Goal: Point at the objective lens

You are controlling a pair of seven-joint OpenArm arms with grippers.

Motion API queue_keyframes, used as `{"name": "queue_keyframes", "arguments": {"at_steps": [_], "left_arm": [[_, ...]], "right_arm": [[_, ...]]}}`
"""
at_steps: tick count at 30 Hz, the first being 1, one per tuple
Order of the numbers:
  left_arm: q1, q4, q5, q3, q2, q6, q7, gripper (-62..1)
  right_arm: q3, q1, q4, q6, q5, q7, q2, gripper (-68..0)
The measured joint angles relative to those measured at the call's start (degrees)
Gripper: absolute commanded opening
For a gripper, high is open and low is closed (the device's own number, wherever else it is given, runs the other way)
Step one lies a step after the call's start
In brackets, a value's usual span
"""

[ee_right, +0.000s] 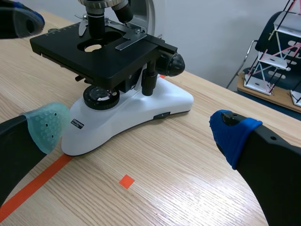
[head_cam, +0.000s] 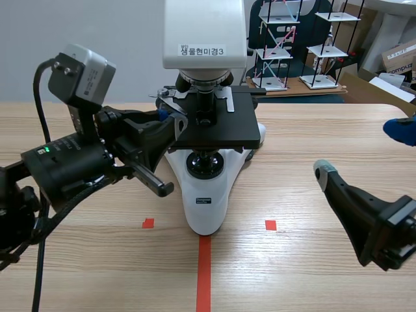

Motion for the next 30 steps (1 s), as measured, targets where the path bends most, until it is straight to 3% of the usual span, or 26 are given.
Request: {"name": "queue_keyframes", "arguments": {"at_steps": [11, 30], "left_arm": [[-2.99, -3.02, 0.00, 0.63, 2.82, -0.22, -0.44, -57.8], [-2.97, -2.99, 0.81, 0.63, 2.91, -0.24, -0.48, -57.7]], "right_arm": [[0.00, 0.00, 0.00, 0.00, 0.02, 0.02, 0.00, 0.4], [0.00, 0.00, 0.00, 0.00, 0.02, 0.02, 0.00, 0.4]]}}
